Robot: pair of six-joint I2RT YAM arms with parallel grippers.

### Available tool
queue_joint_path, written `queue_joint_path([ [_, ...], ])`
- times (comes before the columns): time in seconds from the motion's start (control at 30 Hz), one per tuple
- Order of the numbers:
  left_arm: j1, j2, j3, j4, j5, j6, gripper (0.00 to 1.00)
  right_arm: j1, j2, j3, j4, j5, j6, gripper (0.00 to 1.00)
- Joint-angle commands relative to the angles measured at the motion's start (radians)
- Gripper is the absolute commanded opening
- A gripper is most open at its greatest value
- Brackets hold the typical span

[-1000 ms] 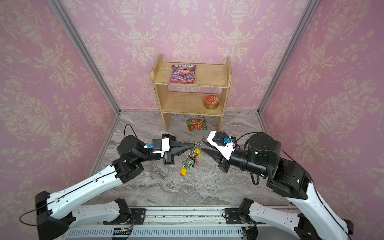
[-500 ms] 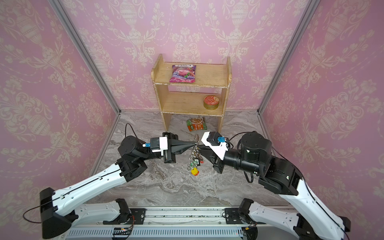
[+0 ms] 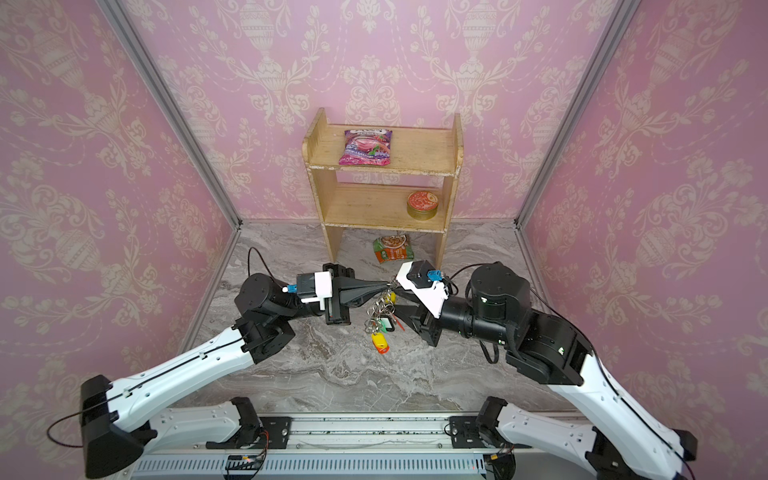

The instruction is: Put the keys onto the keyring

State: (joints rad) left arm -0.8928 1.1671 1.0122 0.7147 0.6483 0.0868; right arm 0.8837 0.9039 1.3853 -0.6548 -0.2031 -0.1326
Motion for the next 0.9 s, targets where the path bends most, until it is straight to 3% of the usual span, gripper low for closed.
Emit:
queue_joint_path([
  [0.0, 0.009, -0.009, 0.005, 0.072, 0.017, -0.033, 0.0, -0.009, -0.02, -0.021, 0.032, -0.01, 0.025, 0.33],
  [0.3, 0.009, -0.011, 0.0, 0.074, 0.011, -0.036, 0.0, -0.015, -0.036, -0.024, 0.038, -0.006, 0.022, 0.0],
  [0.87, 0.012, -0.007, 0.005, 0.065, 0.026, -0.06, 0.0, -0.016, -0.026, 0.054, -0.065, 0.049, -0.059, 0.0],
])
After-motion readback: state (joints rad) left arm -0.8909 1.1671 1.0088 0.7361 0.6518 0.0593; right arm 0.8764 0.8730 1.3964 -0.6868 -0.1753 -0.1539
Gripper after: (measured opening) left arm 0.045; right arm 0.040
